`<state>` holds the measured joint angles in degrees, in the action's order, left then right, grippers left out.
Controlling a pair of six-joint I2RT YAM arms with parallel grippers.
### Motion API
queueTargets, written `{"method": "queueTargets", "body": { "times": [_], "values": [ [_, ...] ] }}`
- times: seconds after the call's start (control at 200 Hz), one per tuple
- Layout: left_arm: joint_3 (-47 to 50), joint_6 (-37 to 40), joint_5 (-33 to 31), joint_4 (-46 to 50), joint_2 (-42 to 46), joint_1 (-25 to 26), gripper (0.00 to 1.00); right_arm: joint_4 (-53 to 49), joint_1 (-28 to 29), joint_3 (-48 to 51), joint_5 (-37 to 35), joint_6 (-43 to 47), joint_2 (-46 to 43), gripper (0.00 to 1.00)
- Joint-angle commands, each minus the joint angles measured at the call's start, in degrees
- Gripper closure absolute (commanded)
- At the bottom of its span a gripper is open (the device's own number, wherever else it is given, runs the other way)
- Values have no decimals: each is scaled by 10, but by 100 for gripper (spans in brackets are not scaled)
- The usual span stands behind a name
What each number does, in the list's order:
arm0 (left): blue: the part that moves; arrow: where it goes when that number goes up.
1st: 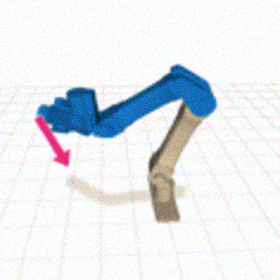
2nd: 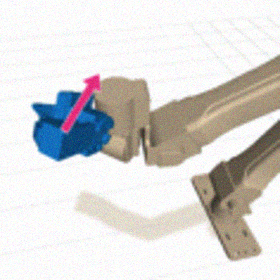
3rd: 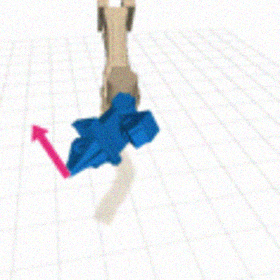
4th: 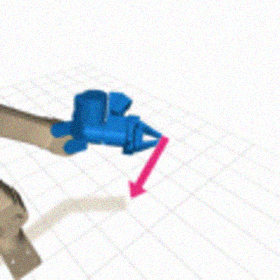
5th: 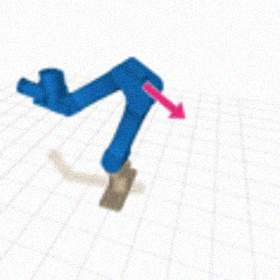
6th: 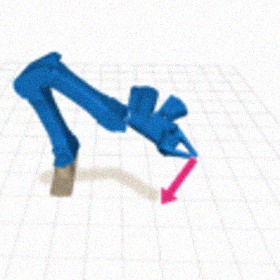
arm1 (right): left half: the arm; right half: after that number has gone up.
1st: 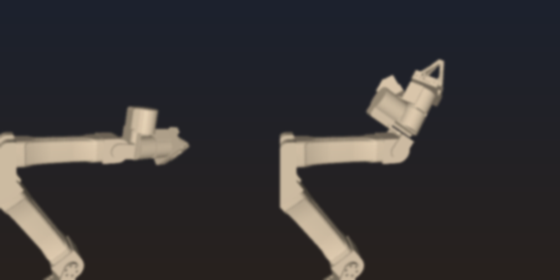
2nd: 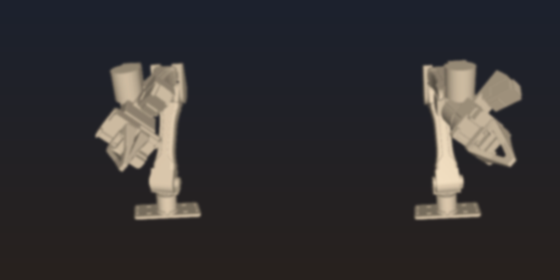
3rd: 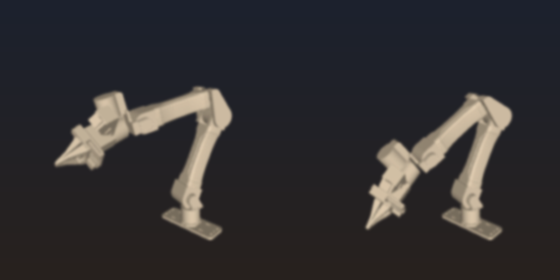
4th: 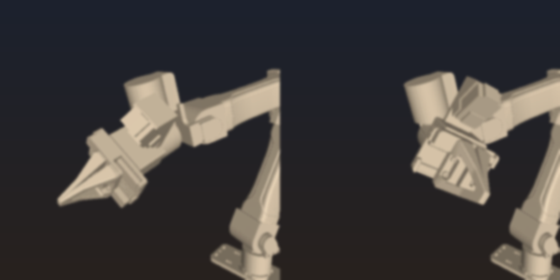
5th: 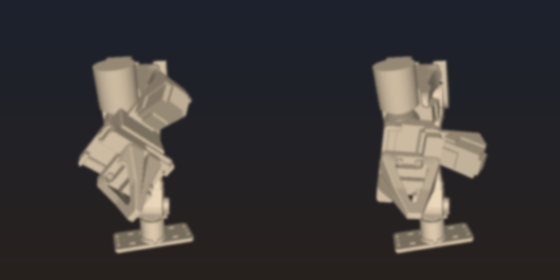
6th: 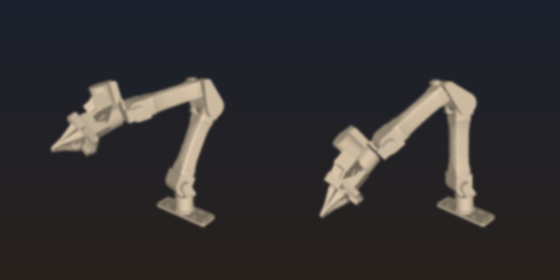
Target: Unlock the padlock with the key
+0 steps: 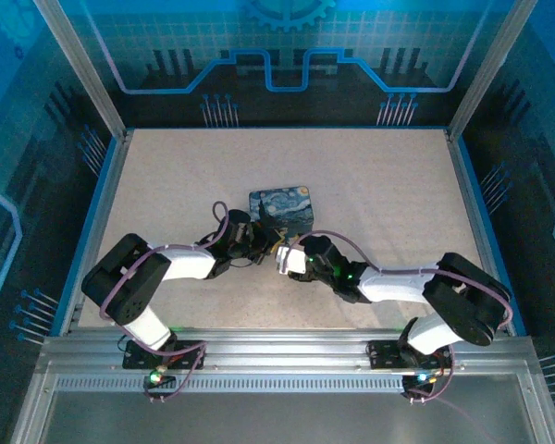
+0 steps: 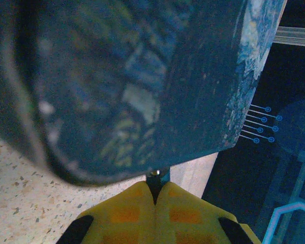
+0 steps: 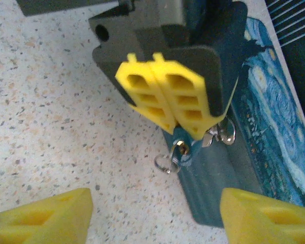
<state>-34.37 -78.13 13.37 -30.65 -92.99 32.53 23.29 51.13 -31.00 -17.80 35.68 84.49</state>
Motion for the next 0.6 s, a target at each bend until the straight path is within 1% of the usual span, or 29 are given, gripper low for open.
{"method": "queueTargets", "body": {
  "times": [0.0, 0.17, 0.215, 0.325, 0.45, 0.595],
  "values": [
    [-17, -13, 17, -19, 18, 4, 95, 30, -13, -28, 17, -10, 9, 38],
    [-16, -15, 18, -24, 17, 4, 94, 32, -22, -32, 18, -5, 17, 46],
    [-16, -15, 18, -24, 16, 4, 94, 30, -22, -34, 21, -6, 17, 47],
    [-16, -15, 18, -27, 16, 4, 100, 19, -22, -39, 27, -6, 19, 51],
    [-17, -17, 19, -29, 16, 4, 100, 15, -22, -43, 28, -3, 23, 55],
    [-17, -17, 19, -28, 15, 4, 100, 12, -22, -51, 23, -1, 33, 62]
  ]
}}
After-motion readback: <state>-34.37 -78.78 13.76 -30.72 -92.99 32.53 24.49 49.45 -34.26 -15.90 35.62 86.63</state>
